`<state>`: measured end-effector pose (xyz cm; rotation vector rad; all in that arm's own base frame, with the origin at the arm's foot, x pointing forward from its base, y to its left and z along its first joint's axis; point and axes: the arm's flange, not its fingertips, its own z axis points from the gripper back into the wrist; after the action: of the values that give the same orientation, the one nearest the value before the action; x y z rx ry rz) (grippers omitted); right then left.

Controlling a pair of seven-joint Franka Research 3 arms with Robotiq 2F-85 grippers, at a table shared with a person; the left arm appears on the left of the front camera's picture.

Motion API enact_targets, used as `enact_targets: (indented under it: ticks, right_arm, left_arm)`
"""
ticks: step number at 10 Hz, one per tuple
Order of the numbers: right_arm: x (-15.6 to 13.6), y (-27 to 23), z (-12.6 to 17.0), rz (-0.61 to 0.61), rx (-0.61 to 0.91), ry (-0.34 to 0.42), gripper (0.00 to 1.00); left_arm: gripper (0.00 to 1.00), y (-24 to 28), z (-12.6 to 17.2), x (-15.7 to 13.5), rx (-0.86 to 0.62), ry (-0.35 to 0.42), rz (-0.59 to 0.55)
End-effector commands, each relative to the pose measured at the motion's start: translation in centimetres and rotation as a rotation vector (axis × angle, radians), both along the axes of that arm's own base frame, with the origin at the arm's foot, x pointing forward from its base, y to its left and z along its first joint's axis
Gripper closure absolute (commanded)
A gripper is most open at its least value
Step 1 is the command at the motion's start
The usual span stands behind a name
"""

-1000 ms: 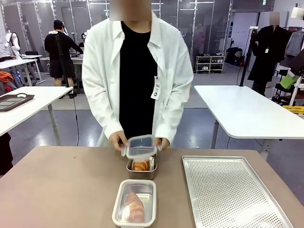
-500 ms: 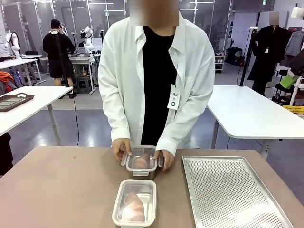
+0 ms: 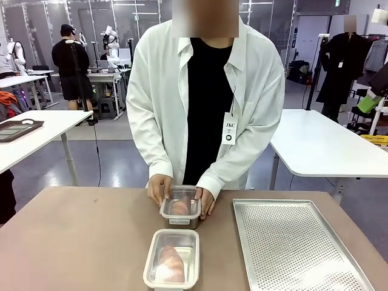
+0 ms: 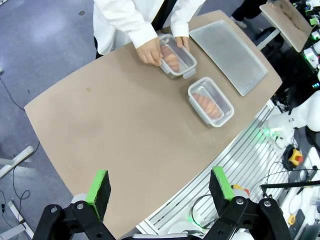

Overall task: Place the bread into the airtight container.
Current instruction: Pick up a Butter Roll and place it into an empty Airtight Container.

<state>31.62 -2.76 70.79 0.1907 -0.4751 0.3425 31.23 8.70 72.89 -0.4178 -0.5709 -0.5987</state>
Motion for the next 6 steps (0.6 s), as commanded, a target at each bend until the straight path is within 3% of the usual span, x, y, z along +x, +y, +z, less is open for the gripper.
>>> enact_targets:
  ticks: [1, 6]
  right_arm:
    - [0.12, 0.14, 0.03, 0.008, 0.0, 0.006, 0.0]
    - [0.12, 0.14, 0.03, 0.008, 0.0, 0.006, 0.0]
  left_arm:
    - [0.0, 0.0, 0.03, -0.1, -0.003, -0.007, -0.022]
    - [0.0, 0.0, 0.03, -0.1, -0.003, -0.007, -0.022]
